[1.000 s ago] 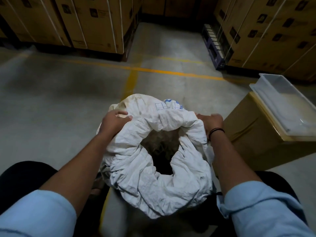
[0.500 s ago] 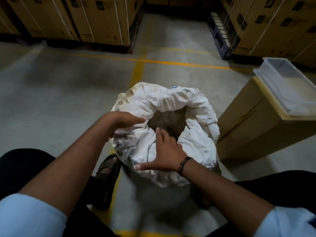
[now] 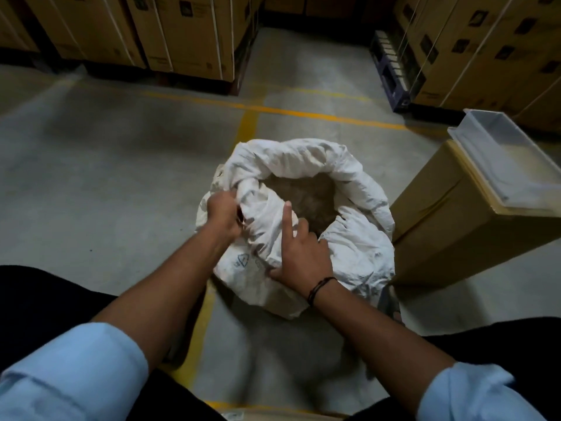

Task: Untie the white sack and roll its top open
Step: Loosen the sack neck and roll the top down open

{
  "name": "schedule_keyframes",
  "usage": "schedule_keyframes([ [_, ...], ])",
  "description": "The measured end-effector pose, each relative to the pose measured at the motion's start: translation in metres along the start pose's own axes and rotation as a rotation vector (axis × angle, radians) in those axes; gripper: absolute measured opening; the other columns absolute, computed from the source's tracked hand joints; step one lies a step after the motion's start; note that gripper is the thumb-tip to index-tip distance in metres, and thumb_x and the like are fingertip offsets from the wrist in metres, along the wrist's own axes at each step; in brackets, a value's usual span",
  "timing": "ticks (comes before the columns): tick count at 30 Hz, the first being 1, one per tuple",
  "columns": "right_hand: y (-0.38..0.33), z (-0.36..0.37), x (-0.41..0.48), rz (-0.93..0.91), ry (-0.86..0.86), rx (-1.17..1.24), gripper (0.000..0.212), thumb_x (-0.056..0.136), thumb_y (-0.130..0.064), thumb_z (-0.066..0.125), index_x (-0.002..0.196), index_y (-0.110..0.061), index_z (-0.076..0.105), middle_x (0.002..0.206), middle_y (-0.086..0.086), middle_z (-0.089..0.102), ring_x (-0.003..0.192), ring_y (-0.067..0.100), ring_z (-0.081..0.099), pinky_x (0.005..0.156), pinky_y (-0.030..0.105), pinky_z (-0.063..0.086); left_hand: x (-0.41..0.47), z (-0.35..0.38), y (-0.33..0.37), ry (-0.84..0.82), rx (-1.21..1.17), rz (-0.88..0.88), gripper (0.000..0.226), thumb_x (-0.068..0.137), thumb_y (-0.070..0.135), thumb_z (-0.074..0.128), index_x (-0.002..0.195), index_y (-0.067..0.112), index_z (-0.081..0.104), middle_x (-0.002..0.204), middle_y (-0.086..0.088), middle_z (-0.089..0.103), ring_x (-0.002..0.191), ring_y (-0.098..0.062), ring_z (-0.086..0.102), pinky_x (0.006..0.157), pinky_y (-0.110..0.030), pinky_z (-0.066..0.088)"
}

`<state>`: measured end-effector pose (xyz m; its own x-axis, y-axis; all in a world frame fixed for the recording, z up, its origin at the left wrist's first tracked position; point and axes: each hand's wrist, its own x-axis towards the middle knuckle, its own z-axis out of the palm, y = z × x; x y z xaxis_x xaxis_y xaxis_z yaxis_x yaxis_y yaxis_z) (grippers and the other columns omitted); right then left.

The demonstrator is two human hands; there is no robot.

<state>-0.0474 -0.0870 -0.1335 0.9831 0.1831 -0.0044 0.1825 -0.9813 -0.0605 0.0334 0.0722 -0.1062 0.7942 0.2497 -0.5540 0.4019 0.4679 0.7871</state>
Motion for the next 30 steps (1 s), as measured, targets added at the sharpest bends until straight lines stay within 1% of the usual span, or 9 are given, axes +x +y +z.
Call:
schedule_keyframes([
  [3, 0.017, -0.019, 0.016, -0.002, 0.157, 0.038, 0.133, 0.071, -0.057, 0.079, 0.159, -0.015, -0.012, 0.127, 0.017, 0.05, 0.085, 0.034, 0.064, 0.069, 0.043, 0.052, -0.002, -0.01, 0.041, -0.078, -0.263, -0.092, 0.045, 0.101, 0.015, 0.028, 0.106, 0.003, 0.071, 0.092, -0.018, 0.078, 0.093, -0.032, 0.072, 0.085, -0.047, 0.057],
  [8, 0.048, -0.019, 0.033, -0.061, 0.479, -0.092, 0.068, 0.099, -0.032, 0.052, 0.157, -0.007, 0.026, 0.096, 0.01, 0.059, 0.049, 0.023, 0.038, 0.045, 0.031, 0.027, 0.002, -0.045, 0.069, -0.29, -0.253, -0.153, 0.05, 0.086, 0.019, 0.046, 0.126, -0.003, 0.066, 0.124, -0.022, 0.07, 0.107, -0.038, 0.072, 0.088, -0.047, 0.057],
  [11, 0.058, -0.001, 0.032, -0.144, 0.557, -0.184, 0.051, 0.104, -0.029, 0.046, 0.15, -0.008, 0.043, 0.093, 0.009, 0.06, 0.053, 0.025, 0.047, 0.048, 0.034, 0.036, -0.009, -0.031, 0.078, -0.214, 0.174, 0.014, 0.054, 0.094, 0.026, 0.056, 0.144, 0.007, 0.053, 0.13, -0.016, 0.066, 0.096, -0.027, 0.071, 0.087, -0.04, 0.058],
  [14, 0.057, 0.007, 0.034, -0.185, 0.605, -0.176, 0.045, 0.104, -0.027, 0.047, 0.145, -0.009, 0.049, 0.094, 0.009, 0.062, 0.06, 0.027, 0.056, 0.053, 0.037, 0.042, -0.026, -0.017, 0.089, 0.103, 0.904, 0.823, 0.08, 0.088, 0.045, 0.071, 0.155, 0.027, 0.031, 0.157, -0.007, 0.034, 0.128, -0.021, 0.049, 0.102, -0.041, 0.045],
  [16, 0.048, 0.005, 0.036, -0.231, 0.648, -0.142, 0.043, 0.107, -0.028, 0.038, 0.142, -0.009, 0.053, 0.092, 0.009, 0.062, 0.062, 0.028, 0.056, 0.053, 0.038, 0.042, -0.054, 0.0, 0.093, -0.29, 1.068, 1.153, 0.088, 0.083, 0.043, 0.077, 0.155, 0.036, 0.027, 0.157, 0.007, 0.03, 0.136, -0.014, 0.045, 0.106, -0.042, 0.048],
  [20, 0.026, -0.004, 0.036, -0.332, 0.712, -0.095, 0.033, 0.104, -0.024, 0.046, 0.13, -0.007, 0.057, 0.083, 0.009, 0.06, 0.062, 0.03, 0.055, 0.053, 0.039, 0.04, -0.058, 0.018, 0.062, -0.798, 1.696, 1.097, 0.123, 0.079, 0.037, 0.08, 0.162, 0.032, -0.01, 0.172, 0.007, 0.0, 0.122, -0.008, 0.053, 0.088, -0.023, 0.047],
  [24, 0.021, 0.001, 0.03, -0.383, 0.628, -0.063, 0.052, 0.095, -0.025, 0.056, 0.143, -0.008, 0.042, 0.093, 0.007, 0.062, 0.065, 0.027, 0.055, 0.056, 0.04, 0.042, -0.028, -0.004, 0.037, -0.794, 1.837, 0.912, 0.14, 0.076, 0.051, 0.082, 0.158, 0.024, -0.028, 0.12, -0.001, 0.064, 0.092, -0.017, 0.06, 0.08, -0.026, 0.044],
  [27, 0.017, -0.001, 0.025, -0.361, 0.443, 0.015, 0.085, 0.082, -0.041, 0.067, 0.152, -0.01, 0.031, 0.103, 0.005, 0.061, 0.07, 0.026, 0.058, 0.057, 0.037, 0.041, -0.023, -0.007, 0.032, -0.695, 1.957, 0.895, 0.128, 0.074, 0.058, 0.078, 0.163, 0.019, -0.006, 0.1, 0.003, 0.067, 0.087, -0.02, 0.063, 0.078, -0.032, 0.05],
  [30, 0.016, -0.014, 0.021, -0.377, 0.238, 0.13, 0.117, 0.072, -0.059, 0.07, 0.16, -0.013, 0.008, 0.124, 0.006, 0.057, 0.074, 0.027, 0.059, 0.063, 0.035, 0.047, -0.018, -0.006, 0.035, -0.64, 2.066, 1.096, 0.067, 0.075, 0.045, 0.073, 0.137, 0.028, 0.053, 0.104, 0.0, 0.072, 0.089, -0.022, 0.067, 0.069, -0.032, 0.051],
])
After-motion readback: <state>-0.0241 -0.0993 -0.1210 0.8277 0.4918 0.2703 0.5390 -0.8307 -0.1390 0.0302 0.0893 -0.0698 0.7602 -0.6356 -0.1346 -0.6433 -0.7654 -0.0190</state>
